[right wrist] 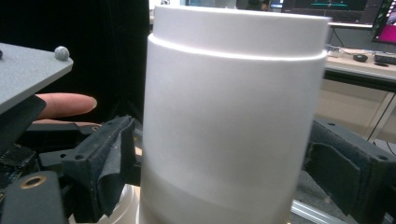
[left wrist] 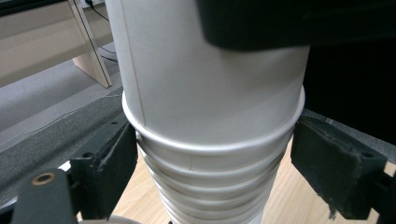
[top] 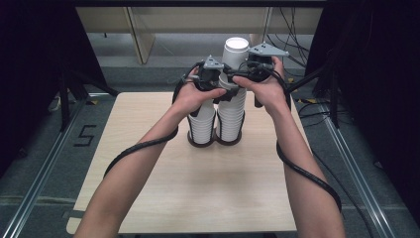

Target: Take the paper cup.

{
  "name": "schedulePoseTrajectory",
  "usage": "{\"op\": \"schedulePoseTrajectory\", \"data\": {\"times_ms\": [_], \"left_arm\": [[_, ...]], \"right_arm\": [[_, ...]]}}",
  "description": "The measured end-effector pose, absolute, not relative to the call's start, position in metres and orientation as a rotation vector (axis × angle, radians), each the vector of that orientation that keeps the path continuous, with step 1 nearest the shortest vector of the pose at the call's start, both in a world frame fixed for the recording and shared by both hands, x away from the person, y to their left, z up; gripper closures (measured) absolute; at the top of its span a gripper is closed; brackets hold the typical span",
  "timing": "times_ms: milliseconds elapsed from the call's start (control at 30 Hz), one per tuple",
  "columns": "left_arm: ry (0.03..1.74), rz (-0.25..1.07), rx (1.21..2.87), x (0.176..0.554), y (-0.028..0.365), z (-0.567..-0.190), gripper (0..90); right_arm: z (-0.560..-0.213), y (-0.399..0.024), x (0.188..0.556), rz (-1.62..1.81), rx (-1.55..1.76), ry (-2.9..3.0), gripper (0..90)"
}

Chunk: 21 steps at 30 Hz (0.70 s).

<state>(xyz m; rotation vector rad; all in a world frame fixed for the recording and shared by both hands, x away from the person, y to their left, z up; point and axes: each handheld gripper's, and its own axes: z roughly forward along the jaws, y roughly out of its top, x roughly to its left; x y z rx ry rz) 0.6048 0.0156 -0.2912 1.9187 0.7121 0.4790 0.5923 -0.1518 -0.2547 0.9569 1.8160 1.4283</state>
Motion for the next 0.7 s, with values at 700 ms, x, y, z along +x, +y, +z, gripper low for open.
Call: {"op": "schedulePoseTrajectory", "data": {"times_ms": [700], "left_arm": [[0.715,0.486,1.922,0.6038,0.0143,-0.29,15.3]], "right_arm": [[-0.2486,-0.1503,0.5911,1.496,0.978,1.727,18.3]]}}
